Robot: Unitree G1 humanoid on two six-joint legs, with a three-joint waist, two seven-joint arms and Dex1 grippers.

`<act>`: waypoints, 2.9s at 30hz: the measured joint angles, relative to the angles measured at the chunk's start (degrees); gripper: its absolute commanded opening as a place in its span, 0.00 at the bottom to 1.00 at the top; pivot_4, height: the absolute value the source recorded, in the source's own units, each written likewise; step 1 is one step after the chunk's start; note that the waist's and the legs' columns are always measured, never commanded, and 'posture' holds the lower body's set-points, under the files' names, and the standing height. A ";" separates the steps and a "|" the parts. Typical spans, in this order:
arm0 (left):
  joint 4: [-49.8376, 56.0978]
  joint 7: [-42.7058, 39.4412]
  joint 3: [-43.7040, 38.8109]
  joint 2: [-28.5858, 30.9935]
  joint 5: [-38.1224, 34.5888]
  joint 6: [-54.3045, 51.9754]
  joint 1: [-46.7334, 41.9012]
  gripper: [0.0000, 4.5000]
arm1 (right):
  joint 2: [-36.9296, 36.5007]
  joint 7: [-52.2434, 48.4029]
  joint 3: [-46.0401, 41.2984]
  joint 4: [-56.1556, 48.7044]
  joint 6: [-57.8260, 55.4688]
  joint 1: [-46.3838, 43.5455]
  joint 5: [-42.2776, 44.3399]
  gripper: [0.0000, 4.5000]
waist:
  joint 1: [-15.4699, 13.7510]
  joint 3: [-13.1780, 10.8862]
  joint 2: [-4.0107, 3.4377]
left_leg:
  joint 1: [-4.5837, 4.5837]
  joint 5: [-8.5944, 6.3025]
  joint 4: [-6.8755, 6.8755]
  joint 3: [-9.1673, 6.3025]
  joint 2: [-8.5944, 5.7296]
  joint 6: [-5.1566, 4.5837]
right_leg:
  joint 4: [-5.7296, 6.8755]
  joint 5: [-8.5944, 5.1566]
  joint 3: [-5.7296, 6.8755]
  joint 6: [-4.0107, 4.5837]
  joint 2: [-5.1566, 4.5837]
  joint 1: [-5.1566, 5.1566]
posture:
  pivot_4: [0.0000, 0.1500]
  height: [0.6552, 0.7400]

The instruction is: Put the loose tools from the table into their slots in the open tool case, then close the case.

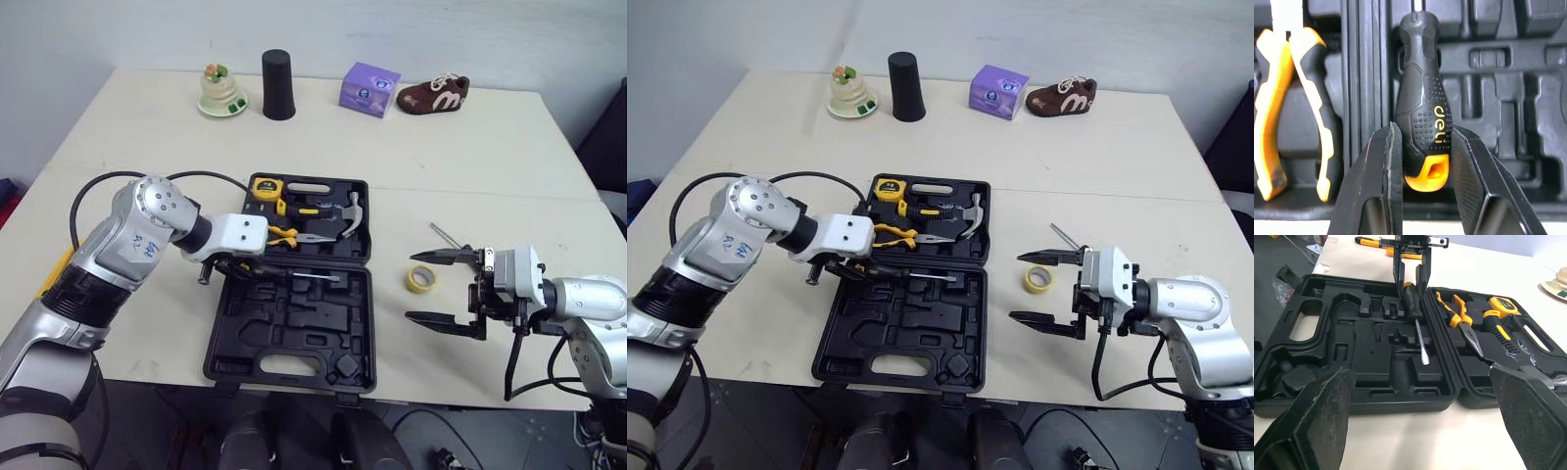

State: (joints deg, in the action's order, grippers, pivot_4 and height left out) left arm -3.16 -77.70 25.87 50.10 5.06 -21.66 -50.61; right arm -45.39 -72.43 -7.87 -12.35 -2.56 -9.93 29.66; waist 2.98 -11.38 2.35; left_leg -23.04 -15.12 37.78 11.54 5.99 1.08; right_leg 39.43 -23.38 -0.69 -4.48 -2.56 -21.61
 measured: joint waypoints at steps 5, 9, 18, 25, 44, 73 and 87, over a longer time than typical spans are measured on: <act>-0.98 -0.73 -0.04 -0.08 1.81 1.08 -0.49 0.21 | 0.02 -0.09 0.00 0.07 0.60 0.15 0.02 1.00 | 0.00 0.00 0.00 | 0.00 0.00 0.12 -0.02 0.01 0.00 | 0.10 0.00 0.00 0.00 0.01 0.01 | 1.00 1.00; -2.05 -0.68 -0.52 -1.25 2.00 2.38 -0.57 0.21 | 0.13 -0.20 0.00 0.39 1.39 0.05 0.01 1.00 | -0.13 0.00 -0.01 | 0.01 0.00 0.16 -0.04 0.05 0.00 | 0.12 0.00 0.02 0.00 -0.01 0.04 | 1.00 1.00; -2.90 0.26 -2.91 -4.45 0.53 3.03 -0.37 0.70 | 0.15 -0.48 0.24 0.91 1.48 -0.28 -0.12 1.00 | -0.95 0.00 0.00 | 0.00 -0.01 0.24 -0.06 0.08 -0.02 | 0.19 0.00 0.02 0.00 -0.01 0.03 | 1.00 1.00; -6.12 2.22 -14.30 -8.68 -9.19 8.67 1.15 0.52 | 0.30 -0.43 0.30 0.97 1.48 -0.44 -0.21 1.00 | -1.02 0.01 -0.02 | 0.00 -0.01 0.23 -0.06 0.19 -0.01 | 0.20 0.00 0.05 0.00 -0.08 0.02 | 1.00 1.00; -0.60 19.76 -18.00 -18.81 -13.44 6.75 19.25 0.01 | 1.30 -0.20 0.65 3.50 3.74 -0.03 -1.38 1.00 | -1.08 0.03 -0.05 | 0.01 -0.02 0.26 -0.09 0.12 -0.02 | 0.23 0.01 0.04 0.01 0.03 0.06 | 1.00 1.00; -2.34 25.01 -18.24 -19.72 -14.84 9.56 24.46 0.01 | 1.92 5.33 -5.74 8.72 3.76 0.63 -0.89 1.00 | -1.18 1.85 -0.94 | 1.78 -0.21 -0.66 -0.09 0.19 0.17 | -0.92 -0.02 -0.04 0.10 -0.10 1.96 | 1.00 1.00; -1.30 28.40 -65.61 -4.00 -25.99 10.48 53.00 0.99 | -5.15 17.14 -26.60 36.09 15.44 7.91 -7.62 1.00 | 1.33 1.54 -0.87 | 1.83 -0.38 -1.38 0.07 0.24 0.29 | -1.70 -0.04 -0.18 0.11 -0.12 1.90 | 1.00 1.00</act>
State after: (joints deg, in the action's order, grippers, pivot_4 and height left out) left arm -4.46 -49.31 -39.74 46.10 -20.93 -11.18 2.39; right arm -50.54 -55.29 -34.47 23.74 12.88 -2.03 22.04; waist 4.32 -9.84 1.48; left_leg -21.21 -15.50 36.39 11.62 6.23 1.37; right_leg 37.73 -23.42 -0.88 -4.37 -2.69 -19.72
